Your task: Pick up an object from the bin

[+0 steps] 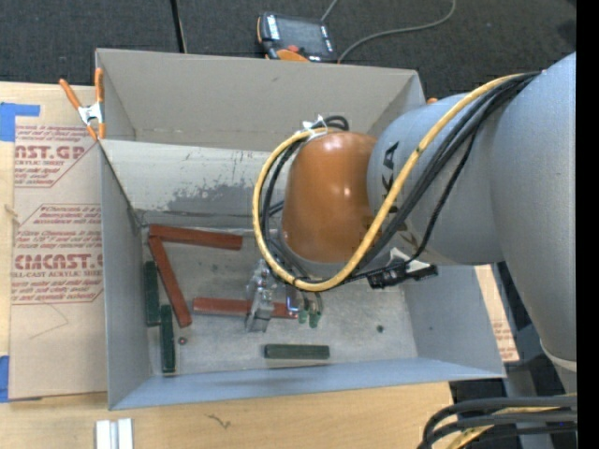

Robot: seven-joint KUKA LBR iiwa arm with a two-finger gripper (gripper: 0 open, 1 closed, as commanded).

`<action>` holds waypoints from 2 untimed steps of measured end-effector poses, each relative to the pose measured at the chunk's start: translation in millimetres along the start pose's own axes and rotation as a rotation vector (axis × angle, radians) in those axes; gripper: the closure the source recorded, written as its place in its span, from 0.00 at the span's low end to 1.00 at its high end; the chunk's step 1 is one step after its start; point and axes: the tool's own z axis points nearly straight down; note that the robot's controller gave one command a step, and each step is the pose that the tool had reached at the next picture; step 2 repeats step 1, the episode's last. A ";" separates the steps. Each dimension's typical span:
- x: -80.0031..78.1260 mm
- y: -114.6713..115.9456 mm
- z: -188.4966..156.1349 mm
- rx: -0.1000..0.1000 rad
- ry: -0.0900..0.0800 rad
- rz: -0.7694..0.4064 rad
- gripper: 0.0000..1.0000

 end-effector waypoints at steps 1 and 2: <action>-0.4 1.3 -28.2 0.001 0.002 -0.002 1.00; -0.4 1.3 -28.2 0.001 0.002 -0.002 1.00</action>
Offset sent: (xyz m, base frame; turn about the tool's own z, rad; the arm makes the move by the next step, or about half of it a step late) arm -0.0001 0.0000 0.0269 0.0000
